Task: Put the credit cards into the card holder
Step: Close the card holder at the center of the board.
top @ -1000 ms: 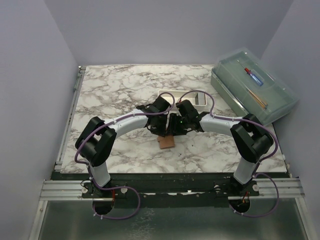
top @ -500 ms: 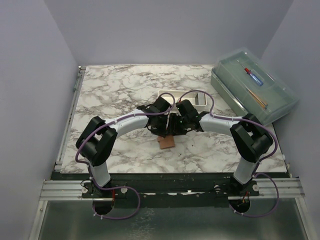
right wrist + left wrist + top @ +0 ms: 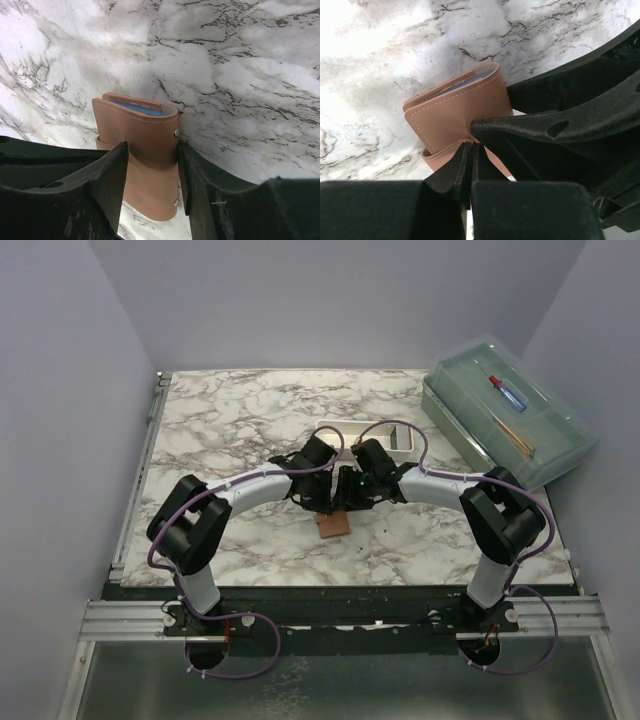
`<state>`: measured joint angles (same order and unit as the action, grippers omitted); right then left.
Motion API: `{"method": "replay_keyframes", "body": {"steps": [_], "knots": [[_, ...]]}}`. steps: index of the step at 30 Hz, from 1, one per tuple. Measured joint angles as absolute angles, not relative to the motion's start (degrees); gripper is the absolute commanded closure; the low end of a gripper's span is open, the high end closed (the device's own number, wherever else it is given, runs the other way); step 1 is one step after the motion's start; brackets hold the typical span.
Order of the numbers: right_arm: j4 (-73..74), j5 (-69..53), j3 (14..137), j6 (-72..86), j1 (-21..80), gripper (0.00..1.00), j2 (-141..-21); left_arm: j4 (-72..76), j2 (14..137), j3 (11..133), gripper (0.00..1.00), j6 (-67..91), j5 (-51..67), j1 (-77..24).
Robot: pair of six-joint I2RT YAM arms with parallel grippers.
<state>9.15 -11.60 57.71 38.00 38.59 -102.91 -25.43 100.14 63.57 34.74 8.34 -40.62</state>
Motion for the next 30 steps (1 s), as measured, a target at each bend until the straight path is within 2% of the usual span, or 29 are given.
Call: {"method": "replay_keyframes", "body": {"steps": [12,30], "knots": [[9.54,-11.60,58.15,38.50,38.57,0.48,-103.26,-11.62,94.15,51.94,1.00,40.56,7.75,-40.42],[5.98,-11.97,57.60,41.17,38.74,0.48,-104.01,18.41,82.85,27.57,1.00,49.78,-9.69,-46.89]]}}
